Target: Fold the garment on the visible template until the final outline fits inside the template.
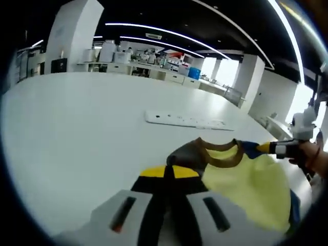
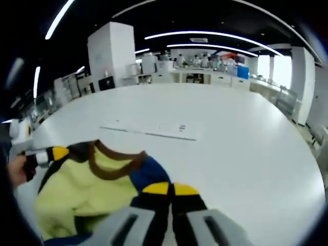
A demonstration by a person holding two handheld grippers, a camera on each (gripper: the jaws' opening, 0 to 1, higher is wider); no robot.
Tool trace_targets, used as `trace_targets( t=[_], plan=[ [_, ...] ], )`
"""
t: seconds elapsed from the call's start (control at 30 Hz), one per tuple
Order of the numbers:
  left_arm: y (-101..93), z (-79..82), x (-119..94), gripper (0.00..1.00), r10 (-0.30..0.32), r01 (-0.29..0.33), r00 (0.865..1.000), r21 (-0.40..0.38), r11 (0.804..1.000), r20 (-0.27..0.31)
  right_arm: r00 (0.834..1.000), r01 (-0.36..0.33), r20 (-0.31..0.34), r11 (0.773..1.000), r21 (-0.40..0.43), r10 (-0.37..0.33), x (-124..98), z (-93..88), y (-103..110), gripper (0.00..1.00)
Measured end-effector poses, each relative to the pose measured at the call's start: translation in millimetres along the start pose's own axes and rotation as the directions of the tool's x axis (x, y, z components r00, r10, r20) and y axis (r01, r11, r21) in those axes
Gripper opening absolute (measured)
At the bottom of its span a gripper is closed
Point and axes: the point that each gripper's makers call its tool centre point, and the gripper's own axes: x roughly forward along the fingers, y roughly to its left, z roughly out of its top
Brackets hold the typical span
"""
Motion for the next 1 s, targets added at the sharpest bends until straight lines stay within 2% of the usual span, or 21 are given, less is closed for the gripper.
trace_targets(
  t=[0.13,0.2,0.23,0.33,0.37,0.47,0.53,0.57,0.63,0.73,0.83,0.93,1.0],
  plan=[
    [6.7,-0.7,1,0.01,0.035,-0.035,0.999,0.051,0.998,-0.013,1.0,-0.008,-0.004,1.0,0.002,0.008,-1,-1.7,2,0.0],
    [7.4,-0.1,0,0.05,0.048,-0.047,0.999,0.064,0.997,-0.017,1.0,-0.009,-0.003,1.0,0.019,0.009,-3,-1.1,2,0.0],
    [8.5,1.2,-2,0.08,0.057,-0.055,0.998,0.08,0.995,-0.017,1.0,0.012,-0.005,0.999,0.035,-0.012,-3,-1.2,-2,0.0],
    [8.4,6.7,-9,0.16,0.069,-0.068,0.998,0.101,0.993,-0.006,1.0,0.024,-0.003,0.999,0.03,-0.024,-13,2.6,-3,0.22],
    [8.7,9.0,-12,0.23,0.073,-0.073,0.997,0.103,0.992,0.001,1.0,0.022,-0.004,0.999,0.029,-0.022,-15,3.5,-2,0.29],
    [14.3,16.5,-18,0.46,0.097,-0.099,0.995,0.153,0.983,0.021,1.0,0.008,0.01,1.0,0.019,-0.009,-27,9.9,3,0.38],
    [16.1,18.9,-23,0.54,0.1,-0.104,0.995,0.188,0.977,0.027,1.0,-0.019,0.019,1.0,0.014,0.018,-38,12.2,13,0.49],
    [15.3,18.6,-26,0.56,0.089,-0.092,0.996,0.194,0.977,0.026,0.999,-0.036,0.024,0.999,0.027,0.036,-41,14.5,16,0.57],
    [10.7,17.3,-35,0.58,0.049,-0.053,0.999,0.184,0.981,0.022,0.996,-0.088,0.023,0.995,0.039,0.087,-48,15.7,26,0.65],
    [4.0,16.9,-49,0.62,0.011,-0.016,1.0,0.182,0.983,0.029,0.99,-0.139,0.017,0.99,0.023,0.139,-61,13.5,39,0.72],
    [-5.7,12.6,-67,0.67,-0.025,0.019,0.999,0.189,0.982,0.026,0.984,-0.179,-0.005,0.984,-0.02,0.179,-79,2.9,54,0.8],
    [-7.6,8.8,-77,0.71,-0.041,0.038,0.999,0.208,0.977,0.012,0.976,-0.217,-0.01,0.976,-0.028,0.217,-95,-4.0,67,0.86],
    [-11.9,4.2,-83,0.77,-0.073,0.072,0.997,0.221,0.973,-0.006,0.971,-0.24,-0.014,0.97,-0.044,0.239,-105,-9.3,76,0.88]
  ],
)
